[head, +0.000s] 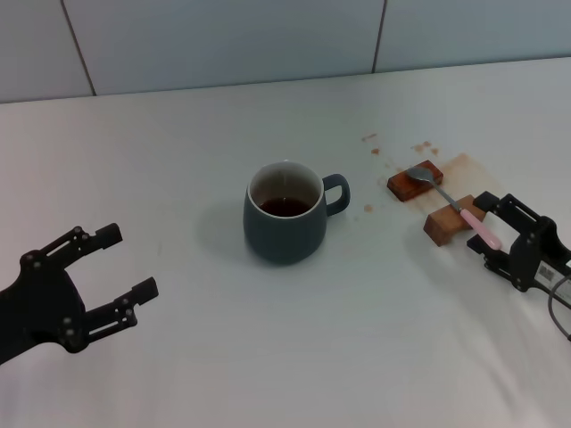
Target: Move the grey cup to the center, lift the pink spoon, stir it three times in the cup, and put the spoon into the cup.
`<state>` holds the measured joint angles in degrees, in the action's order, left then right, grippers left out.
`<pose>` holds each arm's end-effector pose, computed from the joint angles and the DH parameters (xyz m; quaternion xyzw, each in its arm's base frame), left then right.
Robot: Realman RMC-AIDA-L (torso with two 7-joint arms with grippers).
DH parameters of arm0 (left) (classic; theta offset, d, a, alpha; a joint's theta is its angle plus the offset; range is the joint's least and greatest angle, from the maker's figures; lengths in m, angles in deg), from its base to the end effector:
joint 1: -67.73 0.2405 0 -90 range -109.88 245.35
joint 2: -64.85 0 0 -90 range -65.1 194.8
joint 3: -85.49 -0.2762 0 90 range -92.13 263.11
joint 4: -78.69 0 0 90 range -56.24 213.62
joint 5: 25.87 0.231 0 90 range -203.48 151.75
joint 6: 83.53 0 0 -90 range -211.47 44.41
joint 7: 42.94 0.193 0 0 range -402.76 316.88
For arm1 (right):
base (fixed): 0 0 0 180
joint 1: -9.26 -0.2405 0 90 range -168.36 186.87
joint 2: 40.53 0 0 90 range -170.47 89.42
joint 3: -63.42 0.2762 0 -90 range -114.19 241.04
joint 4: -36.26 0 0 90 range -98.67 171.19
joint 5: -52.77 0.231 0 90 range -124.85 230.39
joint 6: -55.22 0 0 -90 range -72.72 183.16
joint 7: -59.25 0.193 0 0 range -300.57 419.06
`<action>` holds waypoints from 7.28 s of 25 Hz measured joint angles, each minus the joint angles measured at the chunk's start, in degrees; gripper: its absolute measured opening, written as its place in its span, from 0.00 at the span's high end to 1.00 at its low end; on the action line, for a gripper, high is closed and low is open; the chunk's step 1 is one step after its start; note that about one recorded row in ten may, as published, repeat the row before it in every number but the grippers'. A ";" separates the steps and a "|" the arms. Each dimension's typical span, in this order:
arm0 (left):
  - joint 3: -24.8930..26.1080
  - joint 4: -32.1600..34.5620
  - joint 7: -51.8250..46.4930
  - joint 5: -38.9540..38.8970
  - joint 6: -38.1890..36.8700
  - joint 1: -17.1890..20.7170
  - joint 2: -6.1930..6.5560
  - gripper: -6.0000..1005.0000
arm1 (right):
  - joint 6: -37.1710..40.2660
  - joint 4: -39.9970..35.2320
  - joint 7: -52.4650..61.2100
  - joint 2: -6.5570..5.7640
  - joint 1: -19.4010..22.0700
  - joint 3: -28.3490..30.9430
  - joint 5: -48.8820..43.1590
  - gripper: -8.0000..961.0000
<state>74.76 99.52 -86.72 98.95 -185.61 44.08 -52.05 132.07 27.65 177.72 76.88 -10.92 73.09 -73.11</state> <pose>-0.3185 0.2990 -0.0370 -0.9036 -0.1101 -0.3455 0.2282 0.3968 0.3179 -0.0560 -0.4372 0.7440 0.4843 0.1442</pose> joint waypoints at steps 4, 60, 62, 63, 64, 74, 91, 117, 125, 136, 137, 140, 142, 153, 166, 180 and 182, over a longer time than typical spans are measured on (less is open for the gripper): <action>0.01 0.00 0.01 -0.46 -0.22 0.01 -0.07 0.17 | -0.04 0.00 0.00 0.00 -0.25 0.00 0.05 0.24; -2.24 -0.58 3.16 -4.15 -2.19 2.03 -1.03 0.17 | 30.06 -19.75 -40.64 -4.10 -8.34 -9.06 12.41 0.86; -2.83 -0.59 3.07 -4.14 -2.02 1.90 -1.04 0.17 | 31.77 -29.51 -32.25 -5.16 -10.68 -18.48 12.41 0.86; -2.83 -0.59 3.07 -4.14 -2.02 1.90 -1.04 0.17 | 31.77 -29.51 -32.25 -5.16 -10.68 -18.48 12.41 0.86; -4.23 -0.56 2.65 -4.12 -0.94 1.65 -1.04 0.17 | 32.60 -37.71 -26.01 -5.13 -11.62 -24.76 12.46 0.86; -6.42 -0.60 2.32 -4.05 1.40 1.50 -1.04 0.17 | 32.39 -69.52 3.02 -4.30 -15.48 -44.98 9.52 0.86; -7.16 -0.81 2.29 -4.06 1.47 1.44 -1.31 0.17 | 31.51 -66.06 22.15 -5.11 -36.39 -57.71 -13.11 0.86; -7.47 -2.08 2.41 -4.06 2.46 0.52 -1.39 0.17 | 15.07 -38.88 20.46 -1.81 -49.59 -74.23 -22.08 0.86; -7.60 -2.21 2.51 -4.06 2.73 0.44 -1.39 0.17 | 11.19 -38.06 19.65 -0.87 -50.22 -74.43 -25.58 0.86; -8.08 -2.98 2.64 -4.05 3.14 0.62 -1.39 0.17 | 14.44 -37.54 18.84 -0.74 -51.57 -73.73 -24.69 0.86; -8.08 -2.99 2.64 -4.06 3.15 0.63 -1.39 0.17 | 14.44 -37.54 18.84 -0.74 -51.57 -73.73 -24.69 0.86; -8.08 -2.99 2.61 -4.06 3.16 0.63 -1.39 0.17 | 12.14 -37.52 19.10 -0.76 -51.60 -73.67 -24.83 0.86; -8.08 -2.99 2.62 -4.06 3.15 0.63 -1.39 0.17 | 11.52 -37.47 19.66 -0.86 -51.65 -73.95 -25.22 0.86; -8.08 -2.99 2.68 -4.05 3.22 0.85 -1.48 0.17 | 15.79 -36.77 19.60 0.06 -53.42 -73.76 -27.83 0.86; -8.08 -2.99 2.78 -4.05 3.17 1.08 -1.42 0.17 | 11.45 -36.62 20.85 0.08 -52.79 -73.68 -29.50 0.86; -8.08 -2.98 2.73 -4.05 2.92 0.98 -1.21 0.17 | 8.73 -39.05 20.51 1.02 -50.36 -73.65 -26.74 0.76; -8.08 -2.99 2.73 -4.05 2.91 0.98 -1.21 0.17 | 7.28 -43.22 19.40 1.47 -47.23 -73.73 -23.61 0.69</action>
<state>66.68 96.53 -83.98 94.90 -182.70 45.06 -53.26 139.35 -15.57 197.11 78.35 -58.15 -0.63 -96.72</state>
